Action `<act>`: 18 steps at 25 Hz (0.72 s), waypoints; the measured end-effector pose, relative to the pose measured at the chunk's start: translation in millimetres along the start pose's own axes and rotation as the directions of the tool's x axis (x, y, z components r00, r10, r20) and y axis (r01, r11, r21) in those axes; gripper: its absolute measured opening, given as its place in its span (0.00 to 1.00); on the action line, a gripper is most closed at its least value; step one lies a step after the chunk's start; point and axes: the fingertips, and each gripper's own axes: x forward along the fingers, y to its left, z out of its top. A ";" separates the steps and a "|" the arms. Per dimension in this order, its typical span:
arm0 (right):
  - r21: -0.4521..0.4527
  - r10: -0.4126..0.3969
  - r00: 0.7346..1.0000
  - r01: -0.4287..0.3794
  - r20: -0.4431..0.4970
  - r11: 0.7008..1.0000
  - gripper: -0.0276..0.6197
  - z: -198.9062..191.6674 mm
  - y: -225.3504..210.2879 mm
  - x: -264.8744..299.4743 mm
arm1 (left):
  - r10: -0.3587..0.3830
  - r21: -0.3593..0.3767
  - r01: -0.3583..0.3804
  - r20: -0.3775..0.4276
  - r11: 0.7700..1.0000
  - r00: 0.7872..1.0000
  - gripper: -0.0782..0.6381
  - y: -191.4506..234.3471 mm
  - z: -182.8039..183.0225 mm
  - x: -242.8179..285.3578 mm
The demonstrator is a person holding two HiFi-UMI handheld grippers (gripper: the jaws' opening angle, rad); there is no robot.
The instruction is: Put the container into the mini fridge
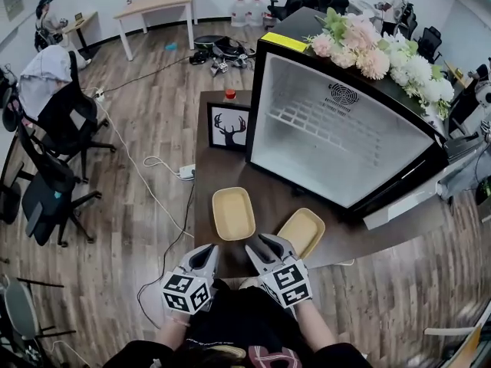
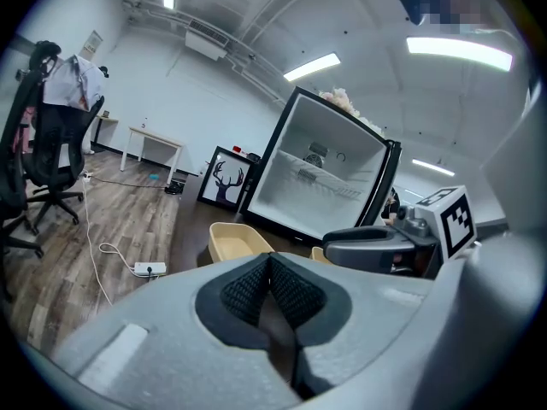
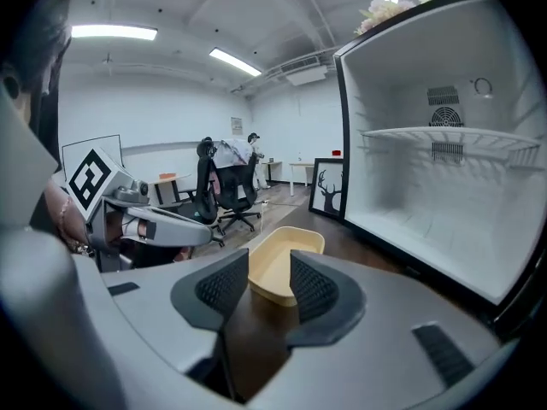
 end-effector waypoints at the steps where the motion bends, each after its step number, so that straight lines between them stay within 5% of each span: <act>1: -0.014 0.016 1.000 -0.016 -0.013 1.000 0.31 0.1 3.7 4.8 | 0.008 -0.002 -0.008 0.000 1.000 1.000 0.12 3.0 0.1 -1.9; 8: -0.081 0.114 0.987 -0.123 -0.112 0.989 0.36 -2.6 30.2 37.4 | 0.025 -0.013 -0.025 -0.001 1.000 1.000 0.12 24.1 7.1 -4.3; 18: -0.221 0.082 0.938 -0.164 -0.337 0.961 0.34 -32.1 41.6 81.8 | 0.021 0.003 -0.021 -0.011 1.000 1.000 0.12 57.6 26.6 1.8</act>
